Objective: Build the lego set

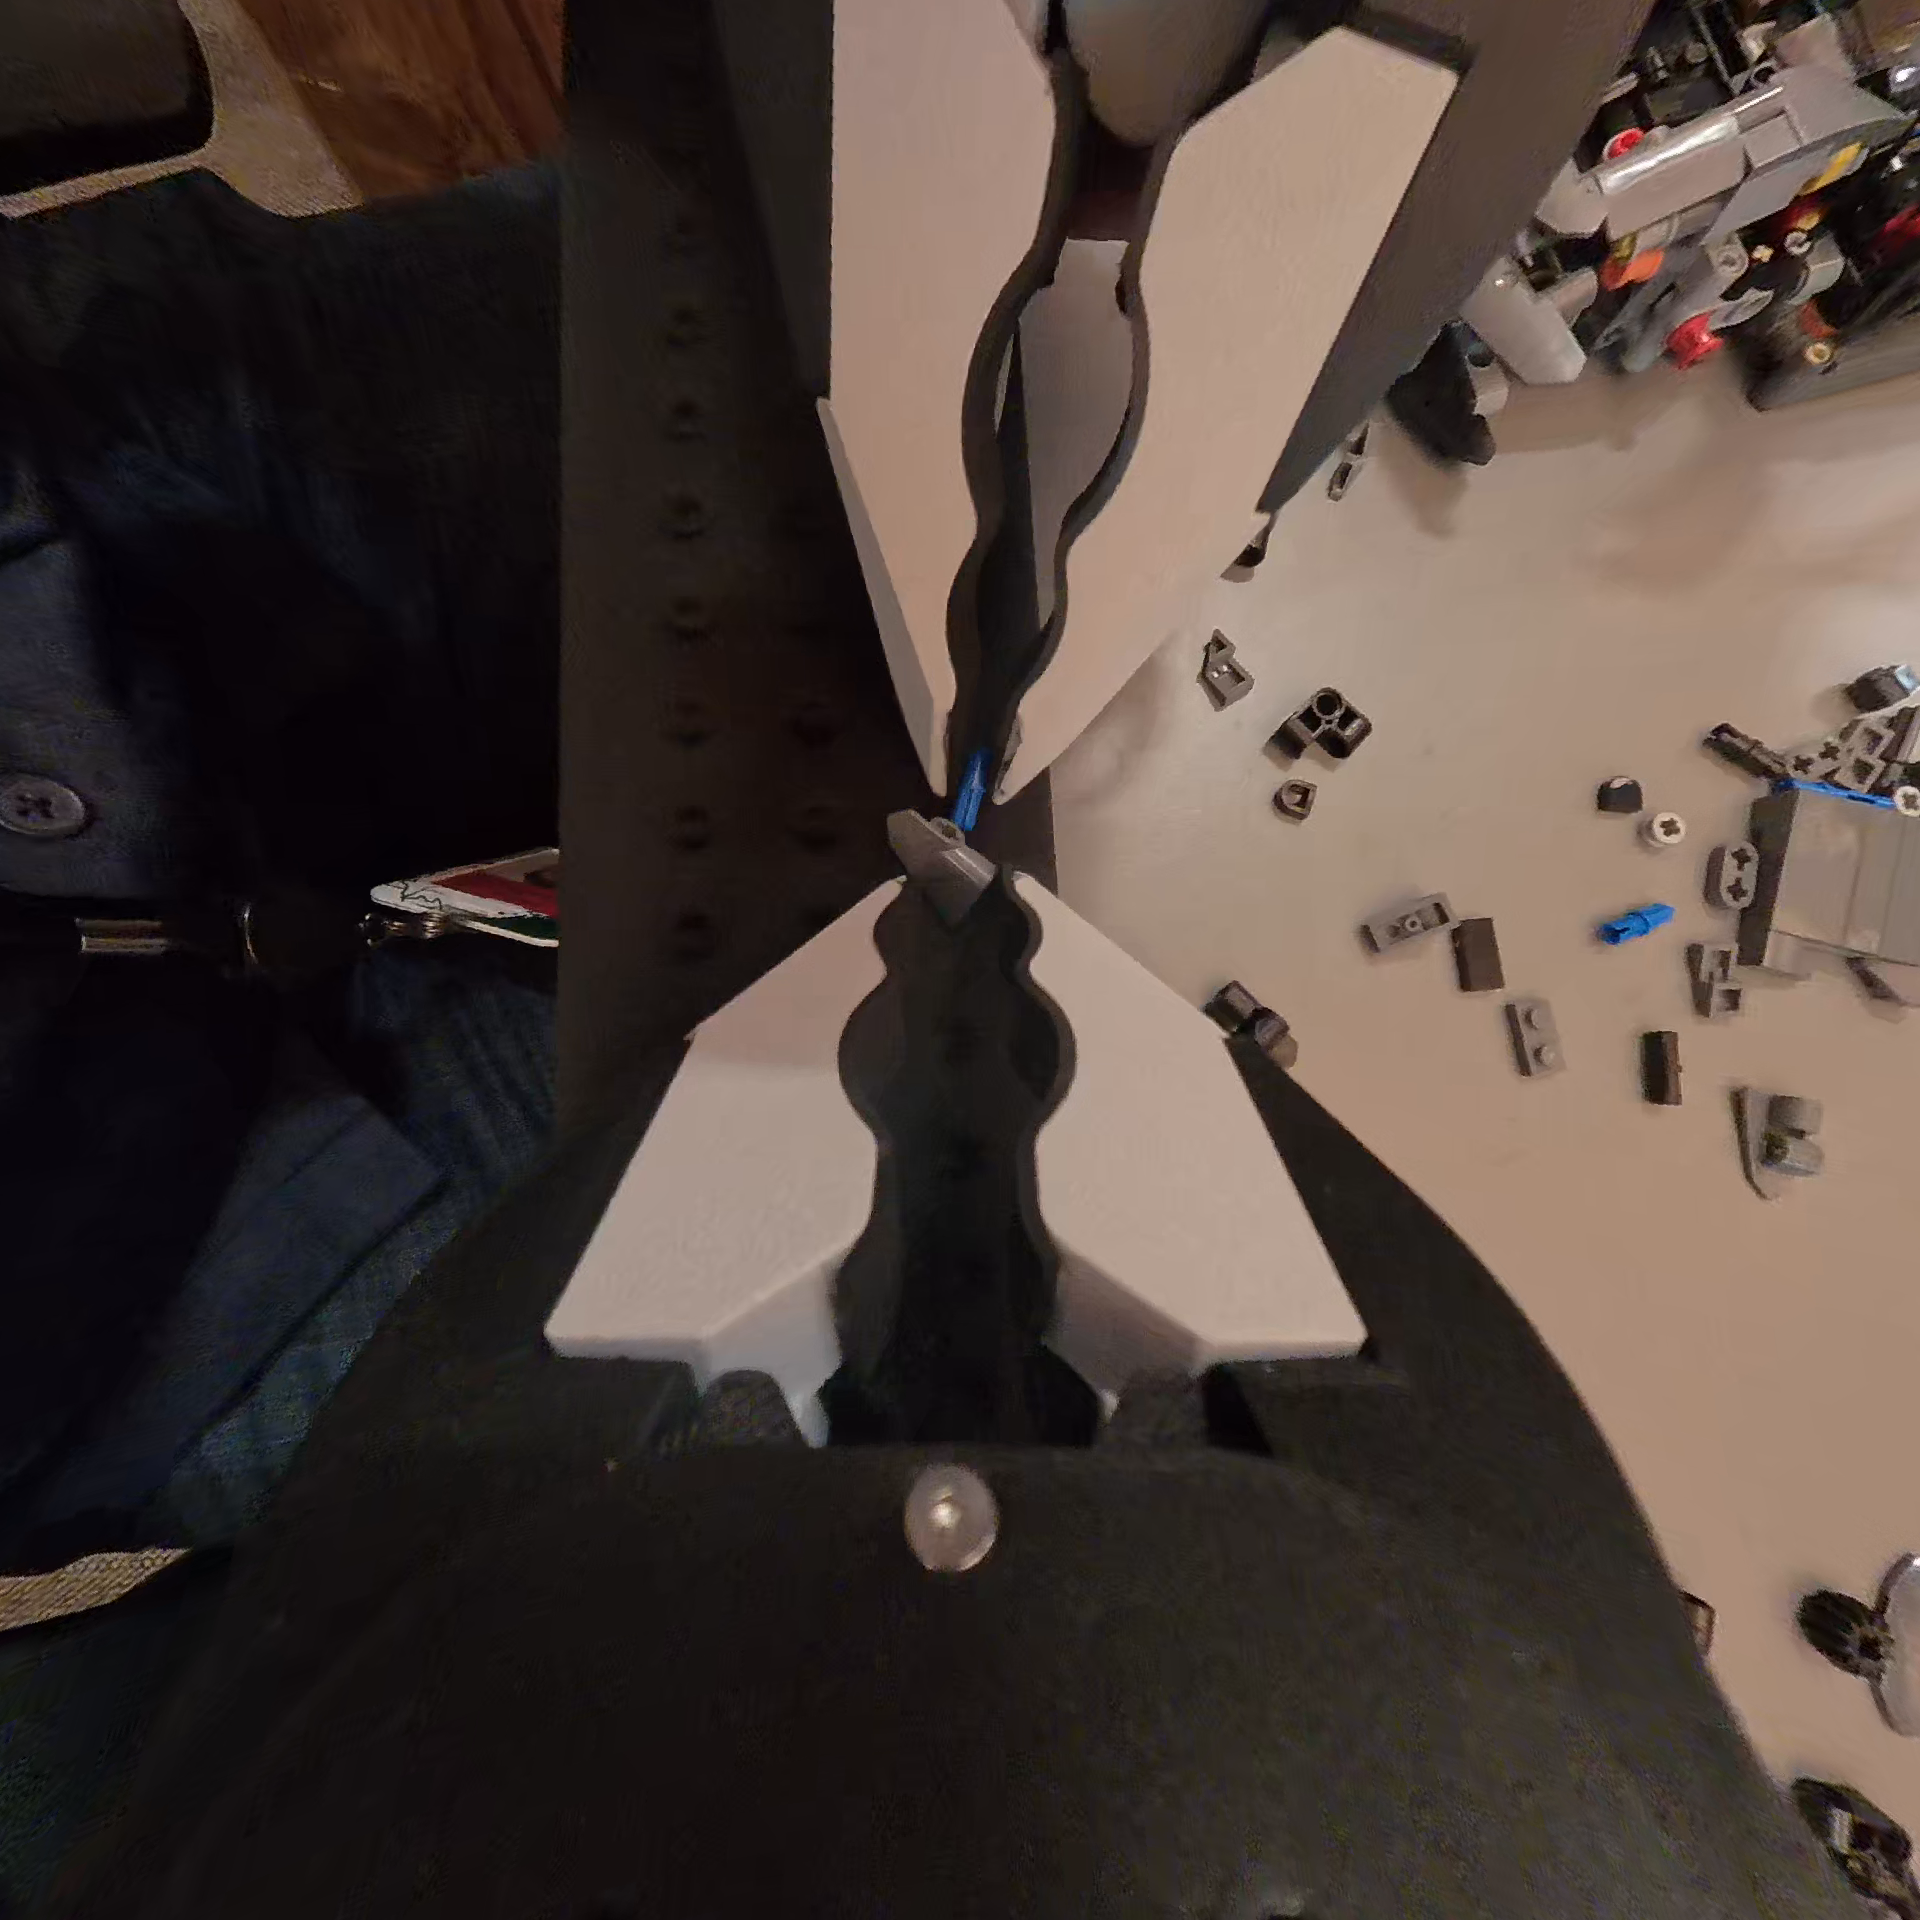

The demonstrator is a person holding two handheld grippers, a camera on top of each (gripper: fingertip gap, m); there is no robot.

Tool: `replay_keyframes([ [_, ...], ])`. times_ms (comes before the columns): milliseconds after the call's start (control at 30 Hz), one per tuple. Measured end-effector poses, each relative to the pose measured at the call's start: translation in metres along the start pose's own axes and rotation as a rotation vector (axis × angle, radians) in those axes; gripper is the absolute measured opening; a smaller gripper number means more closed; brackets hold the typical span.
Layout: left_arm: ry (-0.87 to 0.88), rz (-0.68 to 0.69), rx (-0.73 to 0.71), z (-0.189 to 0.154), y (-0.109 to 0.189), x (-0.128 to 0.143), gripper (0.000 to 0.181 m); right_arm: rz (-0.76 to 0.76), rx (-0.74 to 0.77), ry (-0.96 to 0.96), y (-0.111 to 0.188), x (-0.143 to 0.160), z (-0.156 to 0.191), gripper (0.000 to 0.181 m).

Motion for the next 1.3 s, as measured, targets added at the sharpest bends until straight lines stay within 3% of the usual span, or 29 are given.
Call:
replay_keyframes([
  [133,-0.014,-0.028,-0.006,0.0,0.0079,-0.0045,0.002,0.004,-0.006,0.002,-0.001,-0.0003,-0.0002,0.011],
  [367,-0.086,0.068,-0.044,0.0025,0.0016,0.0011,0.002,0.006,-0.022,0.012,-0.0029,-0.0011,-0.0006,0.011],
  [467,-0.09,0.012,0.01,-0.0003,0.0031,-0.0046,0.002,0.008,-0.029,0.014,-0.0033,-0.0014,-0.001,0.011],
  [1133,-0.136,0.061,0.037,-0.003,-0.0009,-0.0007,0.002,-0.01,-0.056,0.004,-0.0054,0.0002,-0.0021,0.01],
  [1300,-0.179,0.123,0.005,-0.0031,-0.0008,-0.0041,0.002,-0.007,-0.055,0.0,-0.0053,0.0001,-0.0021,0.009],
])
Point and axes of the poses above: each gripper's, where its closed fingertips meet, y back along the fingers, x out of its underside, z = x × y across the jaws, the point moved 5 cm from there along y, back along the fingers, and after that the axes turned 6 degrees about -x, right-handed, at the moved point
